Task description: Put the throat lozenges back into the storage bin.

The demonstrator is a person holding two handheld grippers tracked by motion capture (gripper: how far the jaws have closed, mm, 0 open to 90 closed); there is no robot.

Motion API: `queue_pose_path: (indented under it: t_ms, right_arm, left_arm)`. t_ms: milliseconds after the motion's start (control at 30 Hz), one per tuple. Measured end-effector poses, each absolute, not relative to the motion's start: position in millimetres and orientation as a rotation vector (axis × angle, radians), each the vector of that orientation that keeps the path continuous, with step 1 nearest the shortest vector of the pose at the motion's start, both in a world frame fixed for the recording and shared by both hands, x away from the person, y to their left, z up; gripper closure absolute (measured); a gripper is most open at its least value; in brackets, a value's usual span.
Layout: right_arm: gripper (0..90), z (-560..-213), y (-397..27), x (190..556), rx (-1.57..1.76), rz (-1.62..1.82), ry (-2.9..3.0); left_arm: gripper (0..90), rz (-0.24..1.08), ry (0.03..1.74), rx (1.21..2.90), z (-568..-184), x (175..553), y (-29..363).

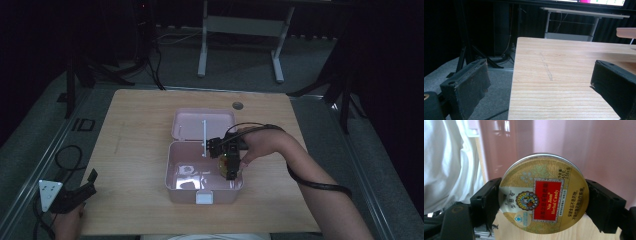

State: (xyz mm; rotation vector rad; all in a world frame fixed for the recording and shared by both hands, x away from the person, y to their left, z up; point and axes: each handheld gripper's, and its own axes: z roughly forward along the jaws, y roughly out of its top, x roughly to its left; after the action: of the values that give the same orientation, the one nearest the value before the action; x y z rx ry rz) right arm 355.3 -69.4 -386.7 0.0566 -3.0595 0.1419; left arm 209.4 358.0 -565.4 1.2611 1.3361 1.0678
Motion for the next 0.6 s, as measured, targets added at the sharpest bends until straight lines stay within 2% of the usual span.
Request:
queue_pose_path:
  t_ms: [200, 600]
  right_arm:
    - [20.2, -417, -67, 359, 0.068, 0.151, -3.022]
    - [20.2, -451, -64, 359, 0.129, 0.19, -3.017]
  left_arm:
    - [2.4, 1.065, 1.337, 1.262, -565, 210, 358]
    - [2.5, 1.059, 1.335, 1.265, -565, 210, 358]
